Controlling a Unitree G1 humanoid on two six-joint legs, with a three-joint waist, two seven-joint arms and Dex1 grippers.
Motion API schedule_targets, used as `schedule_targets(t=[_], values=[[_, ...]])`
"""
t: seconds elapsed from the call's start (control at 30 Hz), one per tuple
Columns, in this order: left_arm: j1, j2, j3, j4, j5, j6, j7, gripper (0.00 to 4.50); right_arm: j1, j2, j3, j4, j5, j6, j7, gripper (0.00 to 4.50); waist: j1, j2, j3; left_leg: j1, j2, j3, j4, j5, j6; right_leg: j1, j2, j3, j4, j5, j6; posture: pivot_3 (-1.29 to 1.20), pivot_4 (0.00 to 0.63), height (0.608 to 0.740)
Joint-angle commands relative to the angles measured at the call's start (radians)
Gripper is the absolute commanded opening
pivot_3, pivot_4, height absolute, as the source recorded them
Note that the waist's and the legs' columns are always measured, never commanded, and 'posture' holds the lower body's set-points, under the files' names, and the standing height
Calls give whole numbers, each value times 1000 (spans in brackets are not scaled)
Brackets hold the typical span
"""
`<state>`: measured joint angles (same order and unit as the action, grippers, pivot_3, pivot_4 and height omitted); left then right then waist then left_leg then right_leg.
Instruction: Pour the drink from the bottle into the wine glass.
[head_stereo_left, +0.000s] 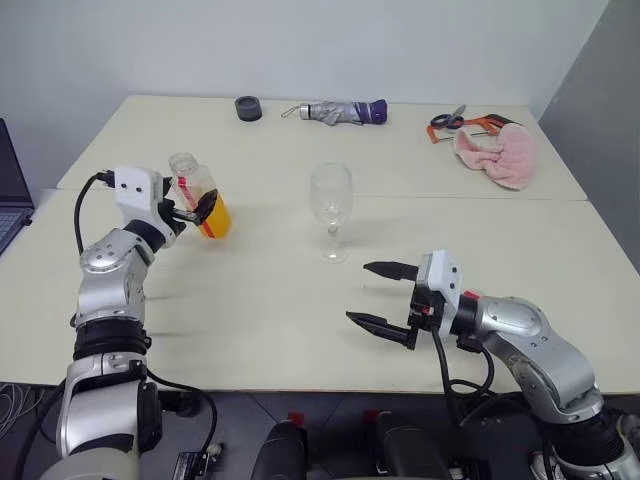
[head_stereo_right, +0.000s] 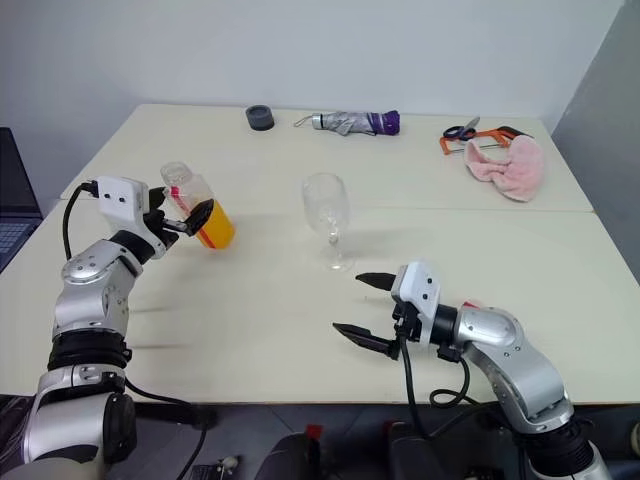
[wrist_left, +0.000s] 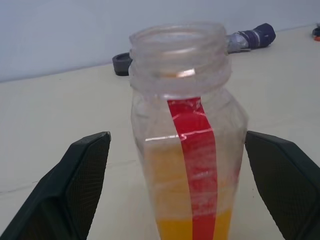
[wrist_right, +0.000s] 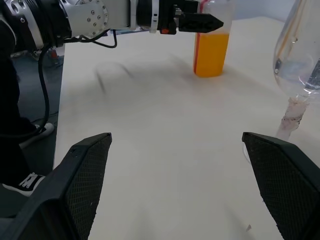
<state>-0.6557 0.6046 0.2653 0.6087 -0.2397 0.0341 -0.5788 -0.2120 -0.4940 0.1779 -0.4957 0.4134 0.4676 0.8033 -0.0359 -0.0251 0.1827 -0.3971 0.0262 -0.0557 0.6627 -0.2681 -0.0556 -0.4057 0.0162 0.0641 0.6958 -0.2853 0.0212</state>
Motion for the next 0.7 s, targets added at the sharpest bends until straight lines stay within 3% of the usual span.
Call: schedule_targets(t=[0.03, 0.07, 0.17, 0.4, 0.7], values=[[-43, 4, -9, 34, 15, -42, -8, 4500, -21, 6, -10, -14, 1, -24, -7, 4460, 0, 0, 0, 0, 0, 0, 0, 0, 0, 0, 0, 0, 0, 0, 0, 0, 150, 740], [-49, 4, -11, 45, 16, -47, -11, 4500, -23, 7, -10, -15, 2, -22, -9, 4460, 0, 0, 0, 0, 0, 0, 0, 0, 0, 0, 0, 0, 0, 0, 0, 0, 150, 740], [-62, 4, -16, 74, 20, -59, -13, 3861, -31, 16, -14, -23, 11, -16, -18, 4500, 0, 0, 0, 0, 0, 0, 0, 0, 0, 0, 0, 0, 0, 0, 0, 0, 150, 740], [-73, -1, -19, 111, 19, -70, -26, 1801, -70, 56, -22, -31, 24, -17, -48, 4500, 1, 0, 0, 0, 0, -1, 0, 0, 0, 0, 0, -1, 0, 0, 0, 0, 150, 740], [-82, -10, -64, 38, 51, -95, -35, 1692, -90, 64, -32, -36, 27, -12, -65, 4500, 3, 0, 0, 0, 0, -1, 0, 0, 0, 0, 0, -1, 1, 0, 0, 0, 150, 740]])
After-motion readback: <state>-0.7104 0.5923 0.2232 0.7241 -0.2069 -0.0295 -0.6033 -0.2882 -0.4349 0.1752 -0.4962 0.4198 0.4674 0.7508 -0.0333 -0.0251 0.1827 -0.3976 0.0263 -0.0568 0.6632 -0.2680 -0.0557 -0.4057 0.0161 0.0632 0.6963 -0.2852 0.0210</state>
